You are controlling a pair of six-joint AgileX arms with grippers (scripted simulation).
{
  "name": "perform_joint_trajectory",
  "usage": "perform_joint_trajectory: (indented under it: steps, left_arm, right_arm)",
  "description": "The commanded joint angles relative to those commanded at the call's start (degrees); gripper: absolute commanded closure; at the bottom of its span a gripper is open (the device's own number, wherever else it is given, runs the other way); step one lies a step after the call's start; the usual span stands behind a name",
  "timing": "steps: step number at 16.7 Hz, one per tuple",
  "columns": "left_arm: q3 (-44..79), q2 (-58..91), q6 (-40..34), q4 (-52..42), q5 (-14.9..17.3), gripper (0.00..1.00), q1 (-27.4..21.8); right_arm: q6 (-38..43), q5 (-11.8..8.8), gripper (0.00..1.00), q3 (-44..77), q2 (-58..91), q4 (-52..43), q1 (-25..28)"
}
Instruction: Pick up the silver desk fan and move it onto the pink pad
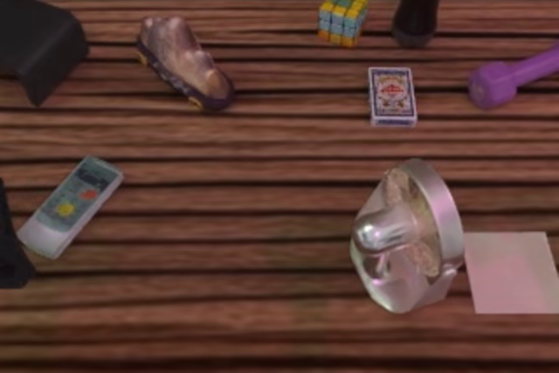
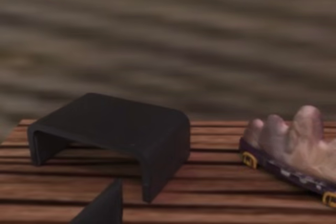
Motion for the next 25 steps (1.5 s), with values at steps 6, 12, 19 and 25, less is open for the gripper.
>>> perform_joint_trajectory:
  steps: [6,12,19,25]
  left_arm:
    - [0.00,0.00,0.00,0.00,0.00,0.00,0.00]
    - [0.00,0.00,0.00,0.00,0.00,0.00,0.00]
    - [0.00,0.00,0.00,0.00,0.00,0.00,0.00]
    - [0.00,0.00,0.00,0.00,0.00,0.00,0.00]
  right_arm:
    - [4.25,-0.28,0.00,31.15,35.07,-22.52,9.68]
    - [7.27,-0.24,0.00,54.70,61.89,-41.10,17.25]
    - [8.27,-0.11,0.00,62.53,71.18,-48.27,19.96]
    - [8.14,-0.10,0.00,60.05,71.22,-45.75,19.85]
